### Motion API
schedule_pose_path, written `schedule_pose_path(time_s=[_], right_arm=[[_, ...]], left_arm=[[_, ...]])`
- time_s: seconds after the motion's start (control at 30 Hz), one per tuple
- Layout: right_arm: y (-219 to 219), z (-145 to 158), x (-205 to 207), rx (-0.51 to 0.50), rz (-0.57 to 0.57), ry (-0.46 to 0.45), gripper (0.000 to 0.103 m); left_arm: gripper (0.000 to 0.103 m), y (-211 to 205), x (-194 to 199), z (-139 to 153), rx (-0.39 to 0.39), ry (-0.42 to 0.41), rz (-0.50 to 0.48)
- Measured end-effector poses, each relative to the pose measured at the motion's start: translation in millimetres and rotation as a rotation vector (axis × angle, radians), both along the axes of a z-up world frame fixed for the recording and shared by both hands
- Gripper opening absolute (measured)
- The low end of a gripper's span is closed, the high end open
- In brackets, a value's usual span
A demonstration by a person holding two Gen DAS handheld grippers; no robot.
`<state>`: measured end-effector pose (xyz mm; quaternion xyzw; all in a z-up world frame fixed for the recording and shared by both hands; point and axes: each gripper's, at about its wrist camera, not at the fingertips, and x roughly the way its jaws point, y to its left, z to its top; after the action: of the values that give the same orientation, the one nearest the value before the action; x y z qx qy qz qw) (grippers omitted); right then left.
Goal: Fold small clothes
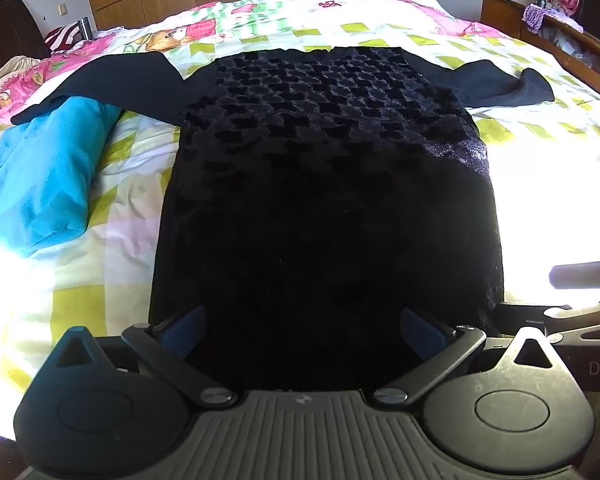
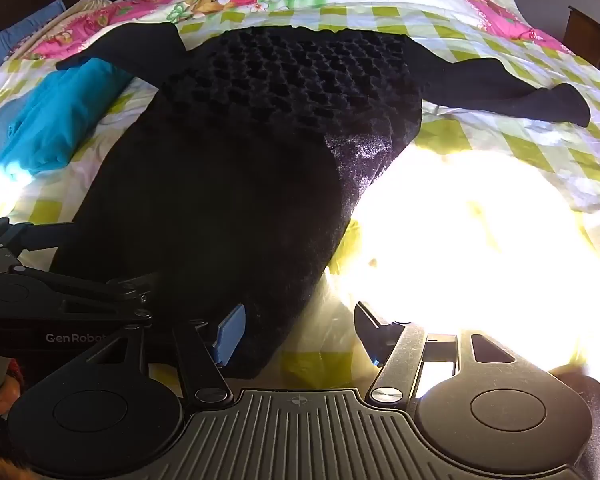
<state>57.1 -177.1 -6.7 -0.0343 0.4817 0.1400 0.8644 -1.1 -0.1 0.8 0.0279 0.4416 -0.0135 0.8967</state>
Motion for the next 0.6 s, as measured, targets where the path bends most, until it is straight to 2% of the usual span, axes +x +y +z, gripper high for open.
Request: schedule_pose_path(time_s=[0.6], right_arm=[[3.0,-1.8,0.0,-0.036,-0.007,-0.027,0.061]], left_arm=[[0.103,0.0,0.3,-2.6,-0.008,0.008,0.004]])
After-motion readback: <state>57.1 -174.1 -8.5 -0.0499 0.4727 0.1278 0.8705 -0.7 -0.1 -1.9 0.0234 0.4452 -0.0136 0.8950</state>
